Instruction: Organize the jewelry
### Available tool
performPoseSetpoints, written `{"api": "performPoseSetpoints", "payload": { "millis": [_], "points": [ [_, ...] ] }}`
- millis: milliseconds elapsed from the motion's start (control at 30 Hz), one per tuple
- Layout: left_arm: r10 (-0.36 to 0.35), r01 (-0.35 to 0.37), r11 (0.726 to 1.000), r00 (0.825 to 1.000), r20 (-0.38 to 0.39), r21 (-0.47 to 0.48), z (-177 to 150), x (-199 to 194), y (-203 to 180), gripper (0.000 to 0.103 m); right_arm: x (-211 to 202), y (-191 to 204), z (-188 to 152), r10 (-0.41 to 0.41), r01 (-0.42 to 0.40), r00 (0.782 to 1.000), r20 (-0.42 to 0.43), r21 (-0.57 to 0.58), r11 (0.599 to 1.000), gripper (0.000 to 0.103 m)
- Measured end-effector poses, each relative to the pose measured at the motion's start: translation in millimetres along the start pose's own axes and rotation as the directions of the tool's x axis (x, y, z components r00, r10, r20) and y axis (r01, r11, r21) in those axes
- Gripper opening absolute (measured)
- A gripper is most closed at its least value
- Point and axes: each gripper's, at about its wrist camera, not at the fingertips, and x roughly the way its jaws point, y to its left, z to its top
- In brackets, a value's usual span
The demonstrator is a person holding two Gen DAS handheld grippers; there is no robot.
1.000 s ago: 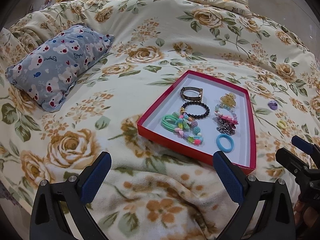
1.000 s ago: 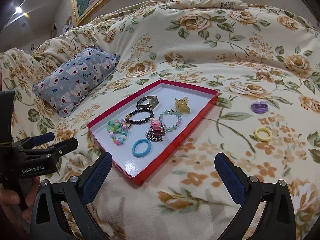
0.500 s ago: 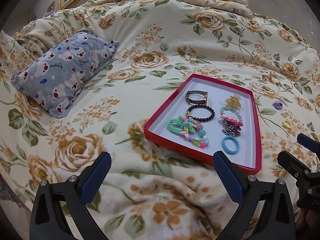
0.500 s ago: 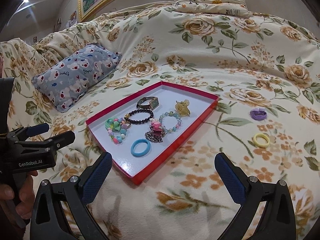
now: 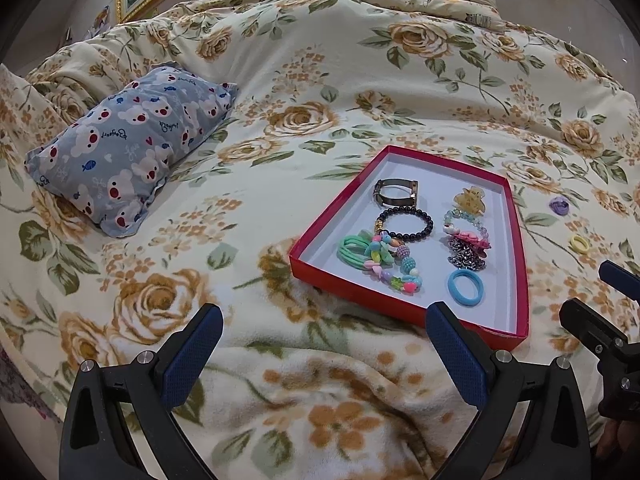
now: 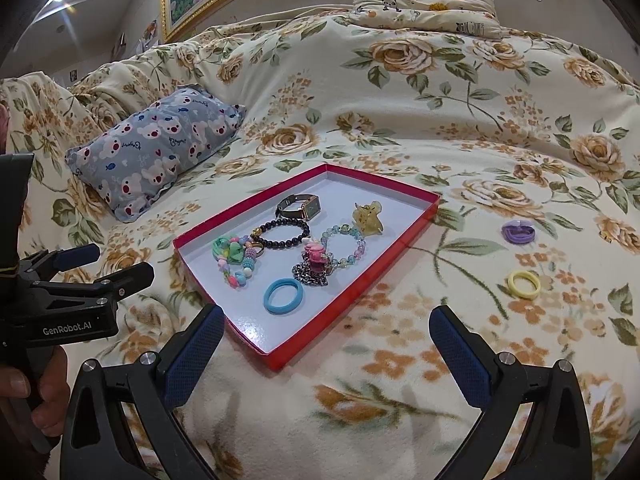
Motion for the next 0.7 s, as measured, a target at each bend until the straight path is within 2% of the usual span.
{"api": "performPoseSetpoints", "payload": {
  "millis": [700],
  "points": [
    [-0.003,0.003,1.000,1.000,-0.001,0.003,-1.2,0.6,-0.4,0.102,-4.4,4.7,3.1,0.006,-0.006,1.000,0.011,-0.012,1.000,0.103]
  ]
}}
